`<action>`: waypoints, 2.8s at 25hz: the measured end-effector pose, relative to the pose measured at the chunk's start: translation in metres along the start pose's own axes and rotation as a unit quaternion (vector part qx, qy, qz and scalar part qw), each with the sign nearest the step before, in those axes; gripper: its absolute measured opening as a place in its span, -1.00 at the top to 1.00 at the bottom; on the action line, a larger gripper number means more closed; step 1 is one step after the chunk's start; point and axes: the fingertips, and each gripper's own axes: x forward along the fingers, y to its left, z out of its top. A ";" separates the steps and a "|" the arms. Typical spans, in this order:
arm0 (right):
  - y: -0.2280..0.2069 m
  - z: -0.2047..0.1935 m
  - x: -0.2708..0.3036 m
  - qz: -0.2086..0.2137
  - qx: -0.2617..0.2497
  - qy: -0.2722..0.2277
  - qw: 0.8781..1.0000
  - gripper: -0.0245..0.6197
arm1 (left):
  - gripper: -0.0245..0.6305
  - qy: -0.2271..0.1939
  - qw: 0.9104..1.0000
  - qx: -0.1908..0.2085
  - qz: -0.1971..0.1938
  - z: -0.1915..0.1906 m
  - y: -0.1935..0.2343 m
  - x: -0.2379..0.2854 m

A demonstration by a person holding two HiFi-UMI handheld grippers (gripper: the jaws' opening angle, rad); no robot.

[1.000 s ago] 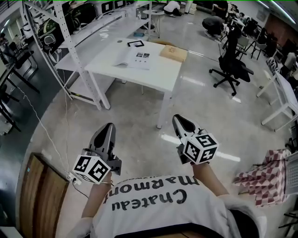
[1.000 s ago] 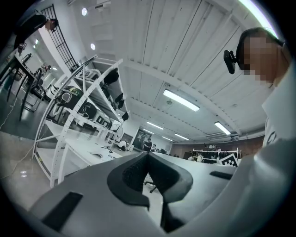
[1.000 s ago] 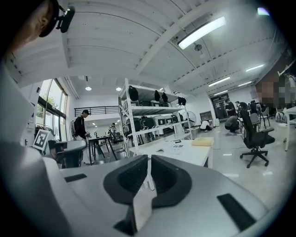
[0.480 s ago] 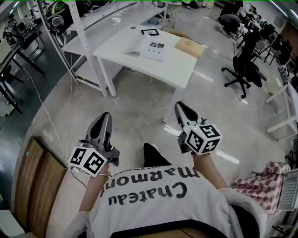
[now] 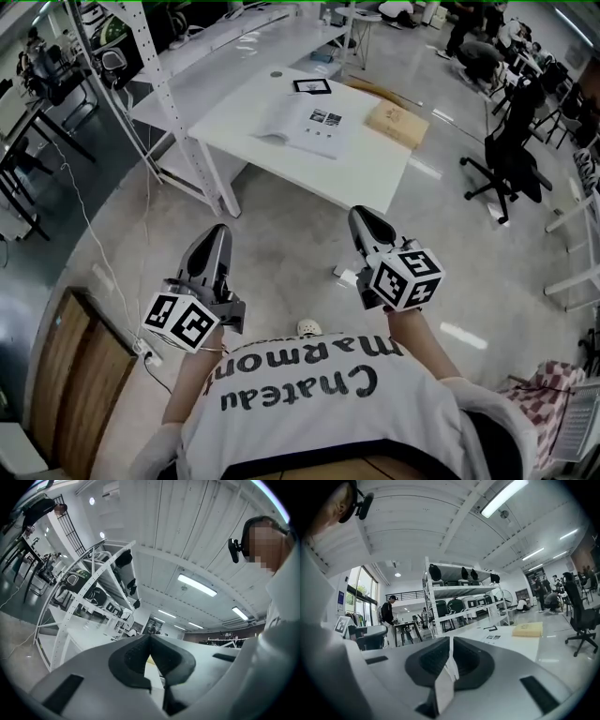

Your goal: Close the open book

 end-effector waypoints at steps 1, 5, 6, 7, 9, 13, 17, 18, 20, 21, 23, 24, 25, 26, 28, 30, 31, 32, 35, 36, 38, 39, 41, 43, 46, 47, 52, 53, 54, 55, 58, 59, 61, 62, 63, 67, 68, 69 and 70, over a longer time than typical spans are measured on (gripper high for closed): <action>-0.007 0.005 0.008 0.002 0.000 -0.001 1.000 0.80 | 0.85 -0.002 1.000 0.000 -0.001 0.001 0.002 0.011; -0.035 0.023 0.038 0.008 -0.002 -0.004 1.000 0.80 | 0.85 -0.010 1.000 0.001 -0.001 0.006 0.011 0.051; -0.043 0.028 0.046 0.009 -0.003 -0.005 1.000 0.80 | 0.85 -0.011 1.000 0.003 0.000 0.007 0.014 0.060; -0.049 0.032 0.053 0.009 -0.003 -0.006 1.000 0.80 | 0.85 -0.013 1.000 0.006 0.001 0.008 0.016 0.069; -0.061 0.038 0.065 0.012 -0.003 -0.006 1.000 0.80 | 0.85 -0.015 1.000 0.013 0.005 0.008 0.021 0.083; -0.078 0.043 0.083 0.012 -0.010 -0.002 1.000 0.80 | 0.85 -0.017 1.000 0.014 0.016 0.003 0.032 0.101; -0.089 0.035 0.095 0.013 -0.002 0.010 1.000 0.80 | 0.85 -0.012 1.000 -0.010 0.022 -0.008 0.044 0.111; -0.090 0.031 0.098 0.014 0.001 0.016 1.000 0.79 | 0.85 -0.011 1.000 -0.015 0.023 -0.010 0.046 0.112; -0.092 0.022 0.105 0.016 0.009 0.029 0.999 0.80 | 0.85 -0.008 0.999 -0.018 0.025 -0.011 0.050 0.113; -0.092 0.018 0.110 0.017 0.013 0.034 0.999 0.79 | 0.85 -0.006 0.999 -0.017 0.027 -0.012 0.054 0.113; -0.091 0.009 0.121 0.018 0.021 0.044 0.999 0.80 | 0.85 -0.002 0.999 -0.017 0.032 -0.014 0.063 0.113; -0.090 0.005 0.127 0.018 0.025 0.050 0.998 0.79 | 0.85 0.000 0.999 -0.018 0.035 -0.014 0.070 0.113; -0.090 0.000 0.133 0.018 0.029 0.056 0.998 0.80 | 0.85 0.001 0.999 -0.018 0.037 -0.014 0.076 0.114; -0.089 -0.004 0.140 0.017 0.032 0.062 0.997 0.80 | 0.85 0.002 0.999 -0.020 0.038 -0.013 0.083 0.116; -0.090 -0.013 0.156 0.013 0.036 0.074 0.997 0.80 | 0.85 0.001 0.999 -0.024 0.036 -0.009 0.098 0.122; -0.092 -0.019 0.177 0.006 0.041 0.085 0.996 0.80 | 0.85 0.003 0.999 -0.024 0.031 -0.004 0.115 0.131; -0.092 -0.022 0.190 0.002 0.046 0.088 0.995 0.80 | 0.85 0.007 0.999 -0.022 0.029 -0.001 0.126 0.136; -0.092 -0.023 0.203 -0.002 0.053 0.089 0.995 0.80 | 0.85 0.011 0.999 -0.022 0.028 0.002 0.138 0.140; -0.087 -0.018 0.244 -0.007 0.078 0.085 0.993 0.80 | 0.85 0.019 0.999 -0.022 0.029 0.019 0.178 0.155; -0.085 -0.013 0.259 -0.007 0.083 0.079 0.993 0.80 | 0.85 0.020 0.999 -0.019 0.027 0.028 0.192 0.160; -0.081 0.000 0.288 -0.010 0.087 0.063 0.994 0.80 | 0.85 0.018 1.000 -0.011 0.024 0.047 0.218 0.171; -0.079 0.007 0.303 -0.013 0.088 0.056 0.995 0.80 | 0.85 0.016 1.000 -0.006 0.022 0.057 0.231 0.177; -0.074 0.019 0.329 -0.013 0.091 0.045 0.995 0.80 | 0.85 0.011 1.000 0.000 0.020 0.074 0.257 0.187; -0.067 0.026 0.352 -0.010 0.092 0.038 0.995 0.80 | 0.85 0.003 1.000 0.001 0.020 0.088 0.282 0.194; -0.067 0.028 0.383 -0.019 0.088 0.036 0.995 0.79 | 0.85 -0.002 1.000 -0.008 0.018 0.099 0.315 0.203; -0.067 0.027 0.393 -0.022 0.090 0.036 0.995 0.79 | 0.85 0.004 1.000 -0.008 0.018 0.100 0.325 0.207; -0.069 0.013 0.432 -0.036 0.066 0.061 0.995 0.79 | 0.85 0.023 0.999 0.000 0.023 0.109 0.370 0.218; -0.070 0.006 0.439 -0.041 0.055 0.073 0.995 0.79 | 0.85 0.023 0.999 0.000 0.024 0.110 0.379 0.220; -0.072 -0.002 0.444 -0.048 0.046 0.085 0.994 0.79 | 0.85 0.024 0.999 -0.001 0.024 0.112 0.387 0.221; -0.074 -0.010 0.449 -0.055 0.042 0.097 0.993 0.79 | 0.85 0.024 0.999 -0.001 0.024 0.114 0.395 0.223; -0.080 -0.035 0.458 -0.074 0.041 0.130 0.988 0.77 | 0.85 0.023 0.999 -0.006 0.022 0.117 0.412 0.227; -0.082 -0.042 0.460 -0.080 0.039 0.142 0.986 0.72 | 0.85 0.024 0.999 -0.008 0.021 0.117 0.416 0.228; -0.086 -0.056 0.462 -0.090 0.032 0.165 0.982 0.44 | 0.85 0.025 0.999 -0.012 0.018 0.116 0.422 0.230; -0.088 -0.062 0.463 -0.096 0.026 0.175 0.979 0.42 | 0.85 0.026 0.999 -0.014 0.016 0.115 0.425 0.231; -0.091 -0.068 0.464 -0.102 0.018 0.186 0.977 0.42 | 0.85 0.026 0.999 -0.016 0.015 0.114 0.426 0.232; -0.098 -0.086 0.468 -0.117 -0.042 0.238 0.963 0.28 | 0.85 0.025 0.999 -0.024 0.010 0.112 0.430 0.233; -0.097 -0.090 0.470 -0.114 -0.061 0.253 0.959 0.24 | 0.85 0.026 0.999 -0.027 0.010 0.111 0.431 0.232; -0.096 -0.092 0.472 -0.109 -0.081 0.268 0.954 0.22 | 0.85 0.026 0.999 -0.029 0.010 0.111 0.432 0.231; -0.096 -0.095 0.474 -0.104 -0.102 0.282 0.948 0.20 | 0.85 0.026 0.999 -0.031 0.011 0.110 0.433 0.230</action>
